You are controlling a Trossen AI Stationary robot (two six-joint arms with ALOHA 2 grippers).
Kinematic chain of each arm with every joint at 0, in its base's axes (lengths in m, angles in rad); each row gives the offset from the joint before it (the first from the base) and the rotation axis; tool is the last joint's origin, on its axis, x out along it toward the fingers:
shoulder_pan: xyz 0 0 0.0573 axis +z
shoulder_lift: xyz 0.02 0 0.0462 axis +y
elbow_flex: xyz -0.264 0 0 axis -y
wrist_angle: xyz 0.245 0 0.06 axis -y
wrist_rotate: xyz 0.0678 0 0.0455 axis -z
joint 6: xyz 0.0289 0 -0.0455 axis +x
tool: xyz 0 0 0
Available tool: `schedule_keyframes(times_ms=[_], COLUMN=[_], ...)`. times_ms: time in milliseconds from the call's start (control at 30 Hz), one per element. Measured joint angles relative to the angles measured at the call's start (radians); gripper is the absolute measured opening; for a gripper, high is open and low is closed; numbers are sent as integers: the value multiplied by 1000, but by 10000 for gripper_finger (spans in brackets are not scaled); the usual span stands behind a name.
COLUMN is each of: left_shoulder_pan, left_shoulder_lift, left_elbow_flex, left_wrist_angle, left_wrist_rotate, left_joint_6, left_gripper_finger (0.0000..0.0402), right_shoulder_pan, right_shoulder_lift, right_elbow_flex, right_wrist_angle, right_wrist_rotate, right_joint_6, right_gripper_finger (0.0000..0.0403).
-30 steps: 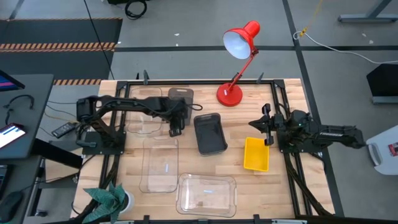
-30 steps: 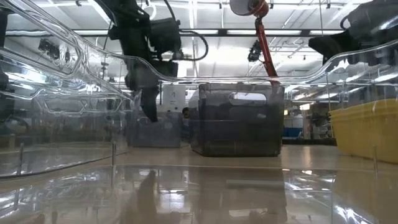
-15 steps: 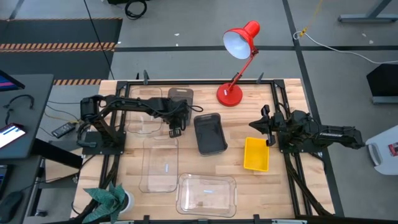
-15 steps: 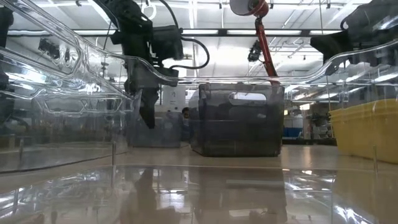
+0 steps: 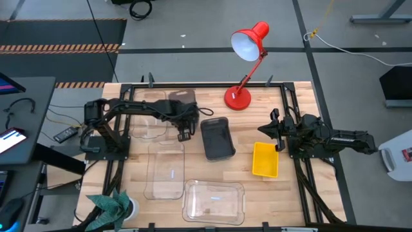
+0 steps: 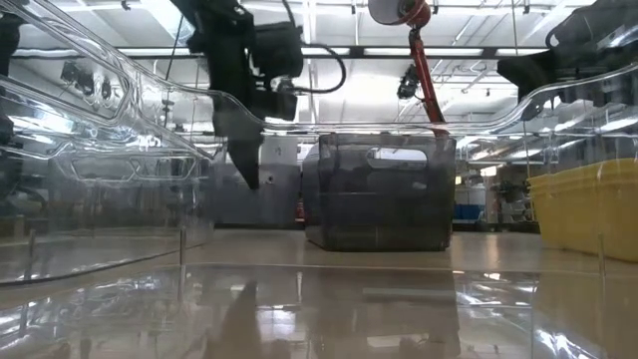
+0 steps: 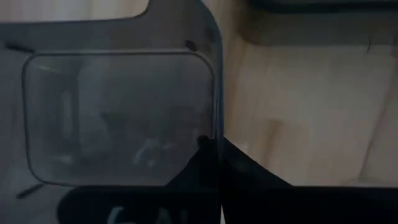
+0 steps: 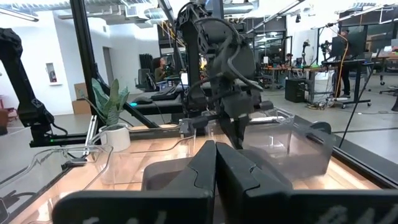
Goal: Stack baskets by color
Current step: Stack the top black bin on the bottom black bin
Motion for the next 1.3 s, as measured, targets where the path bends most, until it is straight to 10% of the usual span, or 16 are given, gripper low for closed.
schedule_keyframes(times_ms=[600,1300], left_shoulder_pan=[-96,-354], left_shoulder_lift=[-3,-4], left_elbow_flex=[376,428], left_wrist_angle=[-189,249], left_wrist_rotate=[-217,-205], left_joint_6=[-219,-290], left_gripper_finger=[1,0], right_shoulder_pan=[0,0], right_shoulder_lift=[0,0], right_elbow_flex=[0,0], right_wrist_angle=[0,0], right_wrist_rotate=[0,0], right_joint_6=[-2,-2], right_gripper_finger=[14,16])
